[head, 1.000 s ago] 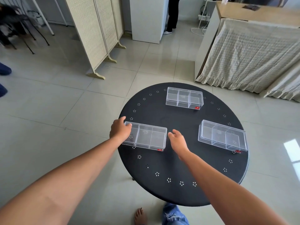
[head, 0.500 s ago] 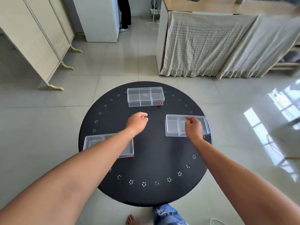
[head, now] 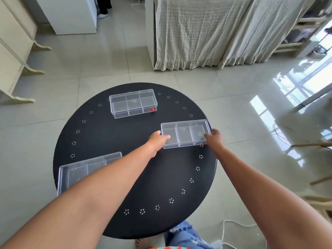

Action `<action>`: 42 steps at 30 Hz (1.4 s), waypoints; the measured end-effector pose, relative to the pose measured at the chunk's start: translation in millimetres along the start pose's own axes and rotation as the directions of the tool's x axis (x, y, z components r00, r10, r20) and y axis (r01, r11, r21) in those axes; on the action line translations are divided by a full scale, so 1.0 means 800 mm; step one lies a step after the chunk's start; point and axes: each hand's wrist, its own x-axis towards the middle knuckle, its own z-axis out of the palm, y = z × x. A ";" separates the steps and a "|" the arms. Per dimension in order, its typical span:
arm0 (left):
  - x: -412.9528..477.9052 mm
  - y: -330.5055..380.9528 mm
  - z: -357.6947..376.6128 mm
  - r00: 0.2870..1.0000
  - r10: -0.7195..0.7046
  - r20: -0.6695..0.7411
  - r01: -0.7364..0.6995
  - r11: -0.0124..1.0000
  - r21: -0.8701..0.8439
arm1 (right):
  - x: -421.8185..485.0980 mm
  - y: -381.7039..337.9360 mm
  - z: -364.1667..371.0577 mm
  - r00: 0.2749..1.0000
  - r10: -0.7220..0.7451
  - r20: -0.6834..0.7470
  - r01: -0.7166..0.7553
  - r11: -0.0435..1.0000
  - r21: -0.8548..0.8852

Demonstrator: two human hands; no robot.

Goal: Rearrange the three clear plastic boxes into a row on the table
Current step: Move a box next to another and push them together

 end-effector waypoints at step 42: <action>-0.112 -0.144 -0.340 0.910 -0.083 -0.407 0.006 0.982 -0.187 | -0.190 -0.147 0.291 0.821 -0.147 0.552 0.155 0.987 0.033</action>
